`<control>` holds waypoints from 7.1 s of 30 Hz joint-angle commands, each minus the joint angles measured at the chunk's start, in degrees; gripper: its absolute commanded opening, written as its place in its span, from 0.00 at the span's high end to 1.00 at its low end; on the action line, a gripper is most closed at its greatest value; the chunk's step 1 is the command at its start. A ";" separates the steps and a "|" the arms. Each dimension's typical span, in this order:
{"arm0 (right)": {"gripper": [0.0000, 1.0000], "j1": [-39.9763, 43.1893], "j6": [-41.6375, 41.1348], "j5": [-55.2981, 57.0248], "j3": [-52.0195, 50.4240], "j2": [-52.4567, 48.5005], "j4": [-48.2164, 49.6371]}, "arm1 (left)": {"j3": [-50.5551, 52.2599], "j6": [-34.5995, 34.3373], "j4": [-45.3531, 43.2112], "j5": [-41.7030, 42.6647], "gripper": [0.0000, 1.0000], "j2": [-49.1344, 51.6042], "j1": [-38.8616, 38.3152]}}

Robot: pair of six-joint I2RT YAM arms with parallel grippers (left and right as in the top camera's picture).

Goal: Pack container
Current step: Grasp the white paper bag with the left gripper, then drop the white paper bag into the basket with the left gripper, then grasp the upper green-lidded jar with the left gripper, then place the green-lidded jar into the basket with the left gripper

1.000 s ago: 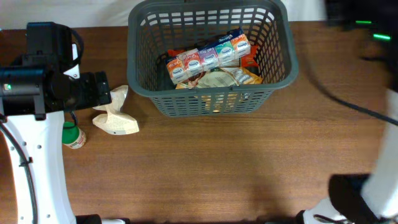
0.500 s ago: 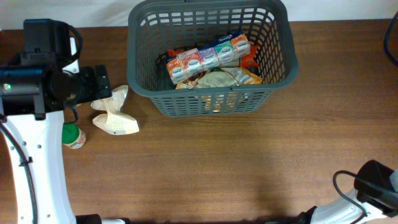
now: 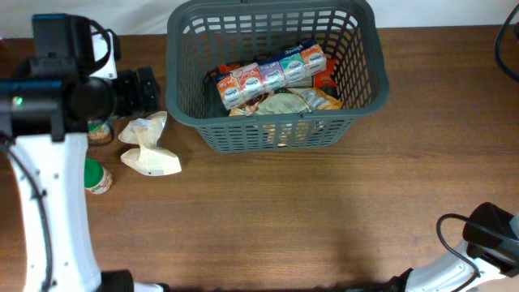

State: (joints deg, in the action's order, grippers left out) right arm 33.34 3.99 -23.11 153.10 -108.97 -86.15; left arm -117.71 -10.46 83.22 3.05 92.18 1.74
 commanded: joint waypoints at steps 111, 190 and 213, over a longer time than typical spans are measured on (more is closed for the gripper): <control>0.01 0.07 -0.44 -1.09 -0.20 -0.50 -0.07 | -42.62 45.97 -7.34 2.38 0.01 36.92 -30.12; 0.01 0.07 -0.44 -1.09 -0.20 -0.50 -0.07 | -9.92 13.09 -13.88 -0.52 0.27 51.93 23.56; 0.01 0.07 -0.44 -1.09 -0.20 -0.50 -0.07 | -50.27 14.05 8.81 12.63 0.98 49.88 21.05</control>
State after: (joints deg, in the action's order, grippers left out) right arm 33.34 3.44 -23.49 153.10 -109.03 -86.24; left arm -156.46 2.57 89.43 7.14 145.01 24.51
